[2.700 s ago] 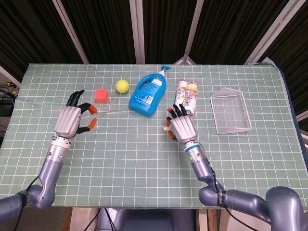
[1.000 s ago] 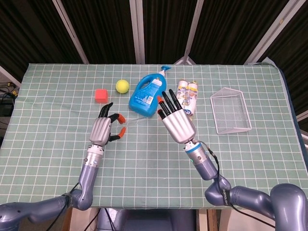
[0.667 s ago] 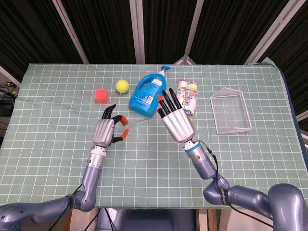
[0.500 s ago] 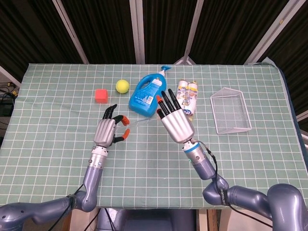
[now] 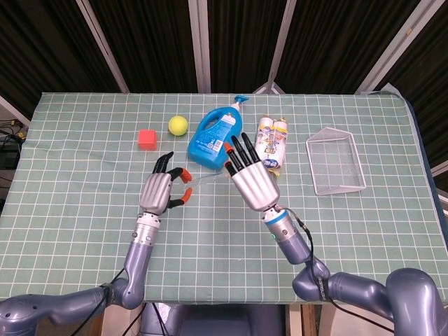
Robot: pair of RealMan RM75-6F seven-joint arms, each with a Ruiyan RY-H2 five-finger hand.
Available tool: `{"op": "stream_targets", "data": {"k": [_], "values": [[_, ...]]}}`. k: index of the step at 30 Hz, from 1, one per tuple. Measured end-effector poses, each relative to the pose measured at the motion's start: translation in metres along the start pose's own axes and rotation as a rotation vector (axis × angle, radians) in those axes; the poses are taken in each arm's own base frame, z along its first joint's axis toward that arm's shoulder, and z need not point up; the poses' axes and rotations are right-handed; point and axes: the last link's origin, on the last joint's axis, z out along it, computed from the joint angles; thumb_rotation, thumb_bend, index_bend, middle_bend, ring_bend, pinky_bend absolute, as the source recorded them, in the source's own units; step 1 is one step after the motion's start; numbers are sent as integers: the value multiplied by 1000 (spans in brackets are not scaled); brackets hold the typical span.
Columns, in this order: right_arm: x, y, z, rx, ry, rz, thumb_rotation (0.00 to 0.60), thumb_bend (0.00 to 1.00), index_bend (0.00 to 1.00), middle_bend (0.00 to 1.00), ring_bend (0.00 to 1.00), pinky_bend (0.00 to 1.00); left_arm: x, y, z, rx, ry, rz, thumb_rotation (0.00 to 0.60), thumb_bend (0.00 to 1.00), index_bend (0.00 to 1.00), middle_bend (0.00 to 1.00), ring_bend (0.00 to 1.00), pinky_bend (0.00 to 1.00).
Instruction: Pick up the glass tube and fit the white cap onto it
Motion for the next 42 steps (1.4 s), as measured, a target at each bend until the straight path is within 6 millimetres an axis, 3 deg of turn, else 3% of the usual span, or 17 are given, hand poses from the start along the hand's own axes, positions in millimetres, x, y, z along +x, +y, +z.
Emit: {"op": "stream_targets", "data": {"k": [42], "values": [[-4,-13,-4,1,-12,-5,600,466,608,200,74,42,-1,1,-2,25,-9,-14,600,629,526,511,54,0]]}}
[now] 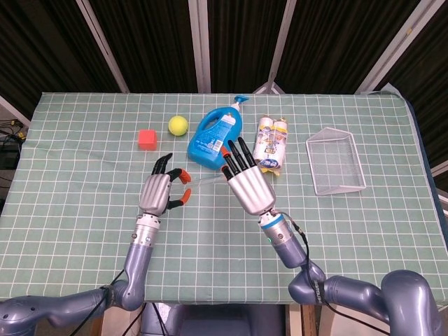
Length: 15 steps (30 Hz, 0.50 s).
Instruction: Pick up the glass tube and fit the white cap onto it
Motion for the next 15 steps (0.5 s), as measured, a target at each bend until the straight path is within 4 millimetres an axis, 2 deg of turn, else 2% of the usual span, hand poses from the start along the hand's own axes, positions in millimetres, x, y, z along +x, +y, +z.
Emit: {"op": "stream_targets", "data": {"k": [15], "values": [[-4,0,0,-7,-6,-10,600,465,609,200,74,42,-2,-1,-1,5,-2,-1,600,629,526,511,54,0]]}}
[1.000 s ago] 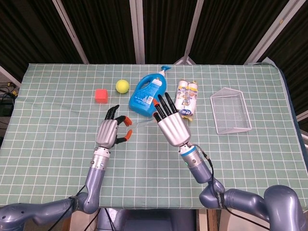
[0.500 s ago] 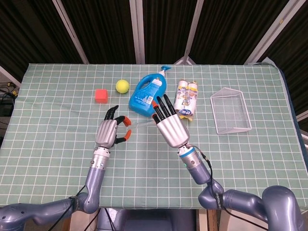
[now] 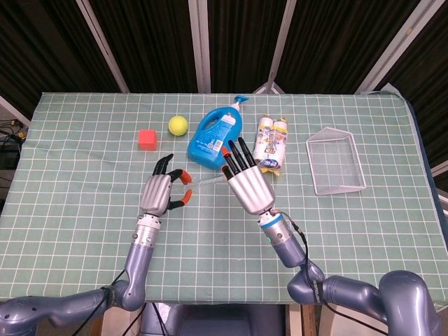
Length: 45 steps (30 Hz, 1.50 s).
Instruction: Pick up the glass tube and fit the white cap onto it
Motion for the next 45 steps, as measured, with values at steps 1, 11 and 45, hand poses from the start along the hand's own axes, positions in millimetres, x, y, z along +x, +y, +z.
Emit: {"op": "stream_targets", "data": {"k": [1,11,45], "values": [[0,0,0,0,0,0,600,465,609,200,74,42,0,0,0,2,0,-1,600,629,525,511,54,0],[-1,-2,-2,7,0,1,600,466,609,200,74,42,-2,3,-1,8,-4,-15,600,629,525,511,54,0],[4,-4,-5,14,7,15,600,466,607,200,70,42,-6,14,1,0,-5,-34,600,630,525,511,54,0]]}}
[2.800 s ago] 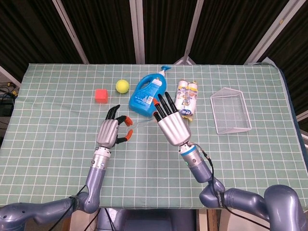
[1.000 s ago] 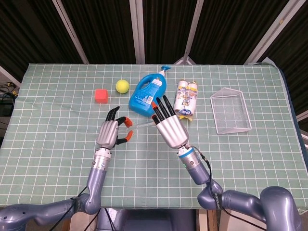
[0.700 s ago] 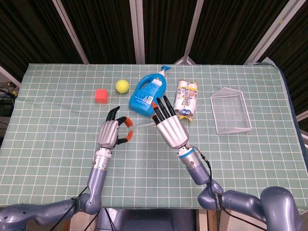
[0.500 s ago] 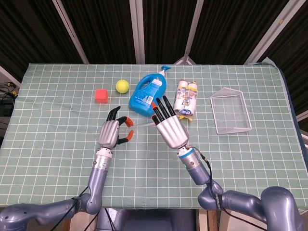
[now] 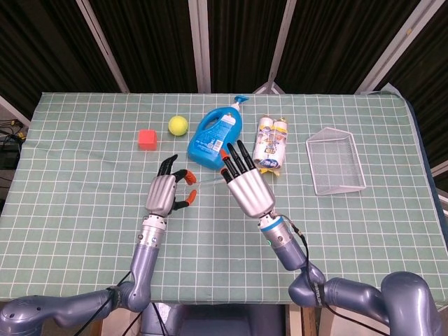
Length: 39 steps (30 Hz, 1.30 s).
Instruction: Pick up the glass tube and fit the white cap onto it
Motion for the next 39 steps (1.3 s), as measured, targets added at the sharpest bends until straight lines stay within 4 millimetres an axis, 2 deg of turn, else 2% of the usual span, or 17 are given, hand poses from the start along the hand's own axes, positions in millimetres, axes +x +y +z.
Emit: {"op": "stream_targets", "data": {"k": [2,7,10,17,26,39], "values": [[0,1,0,-3,-5,-5,600,466,558,191,52,42,1,0,0,-2,2,2,600,629,525,511,54,0],[0,4,-2,-6,-19,-28,600,466,239,84,1,31,3,-2,1,-4,7,9,600,630,525,511,54,0],[0,6,-3,-14,-29,-24,600,466,152,53,0,23,6,-4,1,-9,13,19,600,629,525,511,55,0],[0,14,-8,-36,-46,-26,600,466,140,46,0,22,13,-11,1,-17,15,36,600,630,526,512,54,0],[2,30,-12,-81,-57,-35,600,466,140,45,0,23,15,-25,-11,-64,-33,121,600,630,526,512,54,0],[11,35,-15,-88,-51,-18,600,466,140,45,0,23,13,-62,-34,-76,-162,308,600,630,526,512,74,0]]}}
